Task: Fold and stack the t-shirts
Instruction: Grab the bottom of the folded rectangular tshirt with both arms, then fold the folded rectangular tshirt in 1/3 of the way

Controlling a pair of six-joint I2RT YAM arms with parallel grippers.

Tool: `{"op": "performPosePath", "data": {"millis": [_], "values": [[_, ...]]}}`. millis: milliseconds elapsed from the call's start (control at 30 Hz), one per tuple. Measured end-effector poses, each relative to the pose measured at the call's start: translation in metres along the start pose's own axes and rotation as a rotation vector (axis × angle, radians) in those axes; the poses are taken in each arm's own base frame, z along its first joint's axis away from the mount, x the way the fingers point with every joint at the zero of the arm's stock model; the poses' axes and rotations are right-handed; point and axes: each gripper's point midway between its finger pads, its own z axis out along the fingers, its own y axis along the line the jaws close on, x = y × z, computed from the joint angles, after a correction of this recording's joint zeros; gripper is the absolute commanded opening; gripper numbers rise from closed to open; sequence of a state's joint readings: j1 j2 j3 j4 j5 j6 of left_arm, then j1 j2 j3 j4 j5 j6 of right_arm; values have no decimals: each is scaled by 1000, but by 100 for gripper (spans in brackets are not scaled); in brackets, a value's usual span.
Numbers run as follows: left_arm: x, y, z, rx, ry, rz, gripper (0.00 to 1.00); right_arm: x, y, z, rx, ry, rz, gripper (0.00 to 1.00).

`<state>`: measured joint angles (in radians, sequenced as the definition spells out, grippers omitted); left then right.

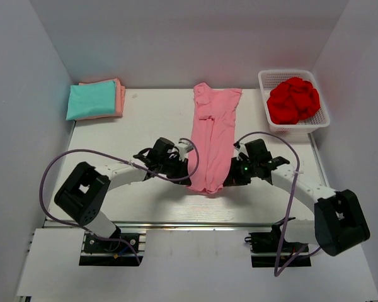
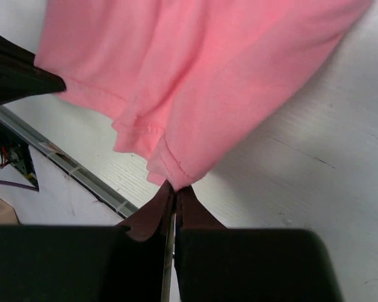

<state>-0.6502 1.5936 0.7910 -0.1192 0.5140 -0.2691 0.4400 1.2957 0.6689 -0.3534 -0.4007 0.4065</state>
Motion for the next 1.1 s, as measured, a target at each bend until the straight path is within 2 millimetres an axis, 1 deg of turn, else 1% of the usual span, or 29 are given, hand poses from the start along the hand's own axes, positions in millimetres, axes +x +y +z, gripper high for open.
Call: {"op": "performPosePath", "data": {"millis": [100,167,300,367,400,467,533,600,700,800,900,1000,1067,1100], "values": [[-6,-15,-9,54,-28,27,0,-5,7,-10,-21,-49,-38,0],[-9,-23,-14,91,-37,39,0,-6,9,-12,-25,-63,-49,0],[-16,-27,-15,114,-48,44,0,-12,3,-11,10,-87,-31,0],[-29,-27,-12,108,-67,47,0,-20,-3,-9,53,-115,-3,0],[-38,-25,-10,97,-79,45,0,-27,-7,-8,81,-134,17,0],[-62,-20,-5,75,-111,40,0,-44,-12,-5,132,-170,49,0],[-88,-12,1,54,-145,34,0,-66,-15,-4,166,-218,70,0],[-109,-1,6,30,-163,18,0,-88,-17,-5,194,-266,81,0],[-138,18,15,0,-178,-12,0,-124,-18,-13,226,-346,90,0],[-158,38,19,-25,-191,-40,0,-155,-18,-22,250,-413,98,0],[-174,55,20,-44,-200,-66,0,-181,-23,-24,270,-449,109,0],[-193,68,18,-51,-220,-79,0,-198,-31,-20,287,-455,119,0],[-211,75,16,-43,-242,-80,0,-210,-39,-16,301,-455,129,0],[-217,76,17,-39,-250,-77,0,-214,-42,-14,304,-456,132,0]]}}
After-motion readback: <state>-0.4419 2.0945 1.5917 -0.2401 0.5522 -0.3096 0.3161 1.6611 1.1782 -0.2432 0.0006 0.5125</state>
